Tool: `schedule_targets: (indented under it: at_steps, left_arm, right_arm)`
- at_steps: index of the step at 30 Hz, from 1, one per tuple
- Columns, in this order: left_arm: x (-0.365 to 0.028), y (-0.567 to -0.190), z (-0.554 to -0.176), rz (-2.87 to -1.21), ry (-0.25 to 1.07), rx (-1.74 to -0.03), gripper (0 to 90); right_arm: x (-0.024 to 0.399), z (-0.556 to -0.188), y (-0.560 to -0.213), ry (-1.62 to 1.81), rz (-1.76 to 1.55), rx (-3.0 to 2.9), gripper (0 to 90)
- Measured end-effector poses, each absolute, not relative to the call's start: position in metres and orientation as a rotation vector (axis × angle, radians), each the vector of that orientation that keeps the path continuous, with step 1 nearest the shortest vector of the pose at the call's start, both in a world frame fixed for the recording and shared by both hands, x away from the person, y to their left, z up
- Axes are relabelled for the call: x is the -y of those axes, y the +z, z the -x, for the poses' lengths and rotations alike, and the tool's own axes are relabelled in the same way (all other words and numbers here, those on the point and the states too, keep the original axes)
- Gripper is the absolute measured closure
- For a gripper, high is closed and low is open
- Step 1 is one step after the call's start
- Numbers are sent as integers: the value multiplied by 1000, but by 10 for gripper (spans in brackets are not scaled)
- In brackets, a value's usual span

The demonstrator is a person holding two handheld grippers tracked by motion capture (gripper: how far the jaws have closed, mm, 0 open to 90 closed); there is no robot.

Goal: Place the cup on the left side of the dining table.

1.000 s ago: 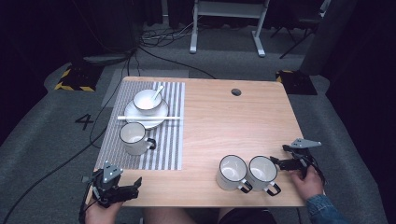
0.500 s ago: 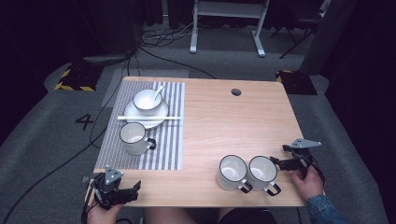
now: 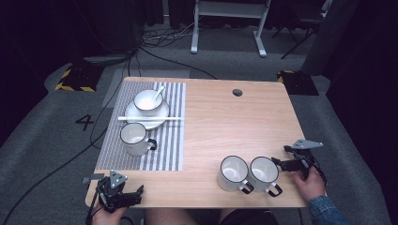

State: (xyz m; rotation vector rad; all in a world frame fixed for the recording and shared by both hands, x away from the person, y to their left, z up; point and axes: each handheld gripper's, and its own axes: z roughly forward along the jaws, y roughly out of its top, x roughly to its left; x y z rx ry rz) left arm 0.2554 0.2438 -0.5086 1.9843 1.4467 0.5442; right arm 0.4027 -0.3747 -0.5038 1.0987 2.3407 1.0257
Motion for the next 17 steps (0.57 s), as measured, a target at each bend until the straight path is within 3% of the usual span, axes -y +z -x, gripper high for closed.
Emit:
schedule_targets:
  at_steps: [9,17]
  left_arm:
    - [-246,-528,-247,-1820,655,-1333,0]
    - [-245,-533,-247,-1795,681,-1299,1]
  right_arm:
    - [375,-403,-504,1026,-1098,-2342,145]
    - [375,-403,-504,1026,-1095,-2343,145]
